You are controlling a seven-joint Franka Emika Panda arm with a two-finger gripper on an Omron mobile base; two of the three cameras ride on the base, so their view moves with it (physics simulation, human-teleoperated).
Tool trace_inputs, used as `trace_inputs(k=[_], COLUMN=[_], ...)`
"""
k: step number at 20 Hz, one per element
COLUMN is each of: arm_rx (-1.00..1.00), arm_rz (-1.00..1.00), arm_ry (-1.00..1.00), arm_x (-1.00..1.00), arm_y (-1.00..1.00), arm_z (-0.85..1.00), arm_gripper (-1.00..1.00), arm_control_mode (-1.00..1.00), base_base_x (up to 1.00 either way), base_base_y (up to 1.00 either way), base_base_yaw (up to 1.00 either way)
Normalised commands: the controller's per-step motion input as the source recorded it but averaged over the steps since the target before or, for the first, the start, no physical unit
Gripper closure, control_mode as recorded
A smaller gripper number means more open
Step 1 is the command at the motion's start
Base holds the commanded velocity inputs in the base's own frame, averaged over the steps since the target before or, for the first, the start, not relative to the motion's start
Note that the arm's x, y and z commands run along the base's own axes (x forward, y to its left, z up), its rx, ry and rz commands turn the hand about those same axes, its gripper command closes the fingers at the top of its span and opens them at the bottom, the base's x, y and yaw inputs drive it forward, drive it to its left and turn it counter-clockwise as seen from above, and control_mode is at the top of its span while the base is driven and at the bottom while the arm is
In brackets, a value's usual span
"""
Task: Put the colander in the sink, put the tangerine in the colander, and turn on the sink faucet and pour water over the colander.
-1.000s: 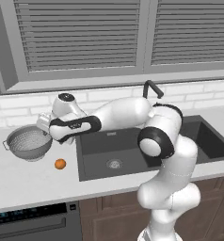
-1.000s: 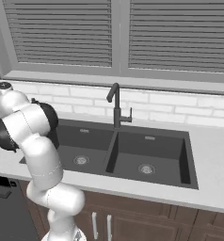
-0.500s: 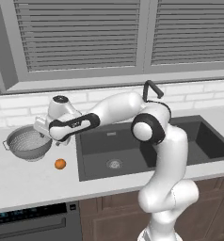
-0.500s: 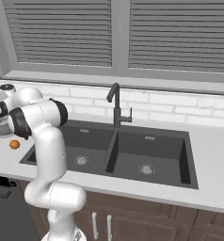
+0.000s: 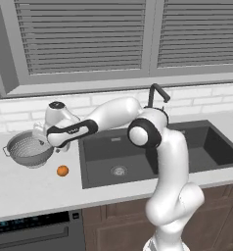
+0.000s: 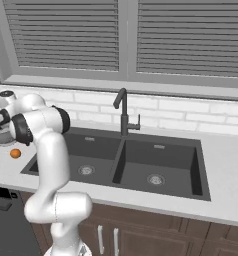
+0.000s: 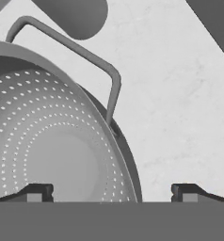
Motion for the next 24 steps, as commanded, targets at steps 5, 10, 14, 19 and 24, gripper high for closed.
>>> trace_inputs(k=[5,10,14,19,24], arm_rx=[-0.07,0.00,0.03,0.07,0.02], arm_rz=[0.00,0.00,0.04,0.06,0.07], arm_ry=[0.00,0.00,0.05,0.00,0.00], arm_x=[0.00,0.02,0.00,-0.14,-0.26], arm_y=[0.00,0.00,-0.07,-0.12,-0.16], arm_z=[-0.52,-0.34,-0.01,0.15,0.56], arm_gripper=[1.00,1.00,1.00,1.00,1.00], arm_control_mode=[-1.00,-1.00,-1.00,-1.00,-1.00], base_base_x=[0.00,0.00,0.00,0.00,0.00], base_base_y=[0.00,0.00,0.00,0.00,0.00], base_base_yaw=[0.00,0.00,0.00,0.00,0.00])
